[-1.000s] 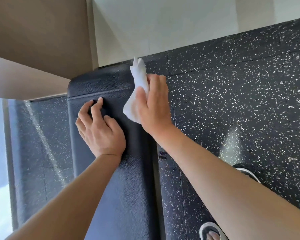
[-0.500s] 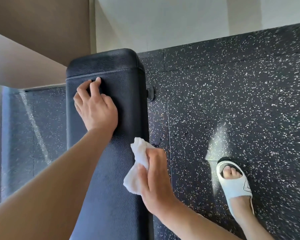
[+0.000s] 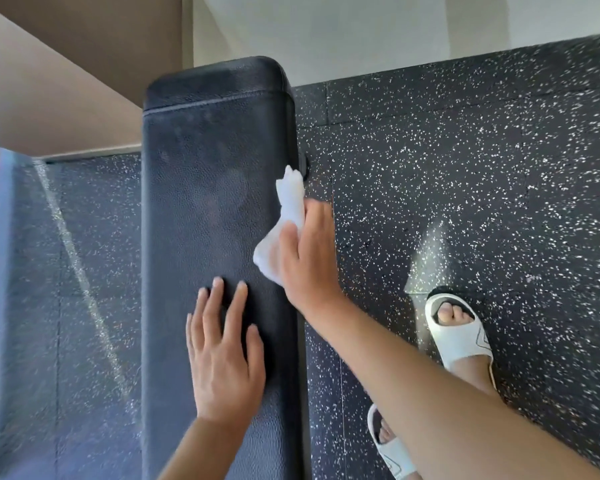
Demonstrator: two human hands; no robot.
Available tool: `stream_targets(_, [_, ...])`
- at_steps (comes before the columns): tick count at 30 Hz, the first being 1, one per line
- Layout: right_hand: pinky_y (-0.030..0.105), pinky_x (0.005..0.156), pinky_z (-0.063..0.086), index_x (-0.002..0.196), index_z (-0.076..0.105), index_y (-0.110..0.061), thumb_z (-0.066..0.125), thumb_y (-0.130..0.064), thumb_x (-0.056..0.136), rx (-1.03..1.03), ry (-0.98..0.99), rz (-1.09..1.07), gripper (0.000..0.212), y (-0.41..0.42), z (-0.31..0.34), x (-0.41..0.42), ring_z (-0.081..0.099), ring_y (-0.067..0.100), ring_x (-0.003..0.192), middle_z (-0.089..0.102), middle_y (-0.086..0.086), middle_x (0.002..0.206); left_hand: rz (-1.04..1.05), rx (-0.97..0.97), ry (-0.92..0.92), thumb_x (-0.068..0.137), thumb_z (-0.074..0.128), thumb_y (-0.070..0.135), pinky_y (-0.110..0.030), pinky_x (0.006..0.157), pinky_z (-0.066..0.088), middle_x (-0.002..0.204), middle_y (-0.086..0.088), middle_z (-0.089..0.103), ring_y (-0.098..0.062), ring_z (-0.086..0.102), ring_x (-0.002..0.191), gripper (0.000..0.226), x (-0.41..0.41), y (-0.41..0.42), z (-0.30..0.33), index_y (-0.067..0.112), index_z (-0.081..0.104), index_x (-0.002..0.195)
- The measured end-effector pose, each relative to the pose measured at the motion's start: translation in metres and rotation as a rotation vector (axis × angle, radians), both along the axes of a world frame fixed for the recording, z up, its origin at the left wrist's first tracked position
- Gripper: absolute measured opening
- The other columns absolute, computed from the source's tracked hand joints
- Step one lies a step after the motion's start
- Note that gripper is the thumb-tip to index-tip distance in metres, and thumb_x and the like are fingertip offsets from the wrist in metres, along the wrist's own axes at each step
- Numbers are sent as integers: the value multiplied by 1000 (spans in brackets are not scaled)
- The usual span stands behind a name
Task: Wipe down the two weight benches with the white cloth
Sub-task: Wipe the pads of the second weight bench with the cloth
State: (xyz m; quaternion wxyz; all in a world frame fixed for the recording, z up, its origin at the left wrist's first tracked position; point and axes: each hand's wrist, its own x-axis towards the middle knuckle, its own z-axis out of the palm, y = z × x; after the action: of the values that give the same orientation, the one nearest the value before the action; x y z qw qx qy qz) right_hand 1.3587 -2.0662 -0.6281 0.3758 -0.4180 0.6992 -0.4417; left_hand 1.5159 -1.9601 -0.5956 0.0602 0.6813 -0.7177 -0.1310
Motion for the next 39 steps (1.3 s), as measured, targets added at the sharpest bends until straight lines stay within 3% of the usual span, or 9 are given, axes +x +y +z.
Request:
stream_targets(6, [45, 91, 46, 122, 44, -27, 44, -24, 106, 33, -74, 111, 17, 162, 5, 26, 50, 19, 105, 45, -9, 114, 27, -12, -26, 101, 41, 32, -53, 127, 21, 172, -4, 30, -33, 26, 160, 59, 2, 35, -10, 26, 43, 160])
stream_targets(8, [43, 91, 45, 123, 43, -25, 41, -26, 106, 59, -72, 129, 17, 180, 5, 30, 50, 19, 107, 44, -9, 115, 39, -19, -30, 100, 42, 31, -52, 128, 20, 172, -4, 30, -32, 26, 160, 60, 1, 34, -10, 27, 44, 159])
stream_targets(12, [45, 92, 45, 117, 47, -15, 42, -24, 103, 76, -63, 78, 17, 135, 9, 24, 48, 19, 102, 44, -6, 112, 42, -28, -23, 100, 40, 31, -54, 129, 20, 173, -2, 29, -28, 23, 161, 59, 3, 39, -11, 28, 44, 160])
stream_targets(16, [53, 98, 41, 113, 52, 0, 43, -10, 98, 41, -15, -23, 20, 33, 12, 4, 48, 31, 103, 52, 13, 111, 33, -52, -14, 102, 38, 31, -56, 128, 21, 173, -1, 28, -29, 22, 161, 59, 1, 35, -12, 29, 42, 160])
stream_targets(20, [53, 100, 41, 117, 53, 0, 43, -9, 99, 26, -12, -61, 23, 10, 6, 3, 49, 31, 106, 53, 15, 115, 29, -71, -15, 103, 38, 31, -52, 130, 19, 173, -2, 28, -29, 22, 161, 58, 2, 35, -14, 28, 42, 161])
stream_targets(27, [38, 87, 43, 119, 48, -15, 38, -17, 104, 33, -140, 1, 18, 183, -4, 40, 48, 16, 98, 42, -15, 110, 14, -126, -8, 103, 39, 29, -54, 128, 22, 171, -5, 32, -31, 24, 160, 57, 5, 37, -17, 26, 44, 160])
stream_targets(32, [27, 107, 41, 145, 35, -35, 44, -26, 107, 144, -187, 94, 40, 306, 3, 60, 53, 21, 119, 48, -7, 128, 14, -160, -15, 104, 39, 29, -50, 130, 20, 171, -3, 33, -29, 25, 160, 57, 5, 37, -20, 29, 42, 160])
stream_targets(35, [35, 95, 44, 130, 43, -29, 40, -25, 105, 146, -194, 85, 25, 298, 5, 59, 52, 17, 111, 46, -11, 118, 20, -163, -22, 104, 39, 29, -48, 130, 19, 171, -1, 33, -28, 25, 159, 57, 5, 39, -22, 31, 42, 161])
stream_targets(39, [41, 83, 43, 106, 43, -19, 40, -18, 103, 45, -146, -21, 5, 219, 0, 48, 45, 21, 91, 41, -7, 101, 14, -179, -22, 103, 40, 29, -48, 130, 20, 171, -2, 33, -28, 26, 159, 57, 5, 38, -22, 30, 42, 160])
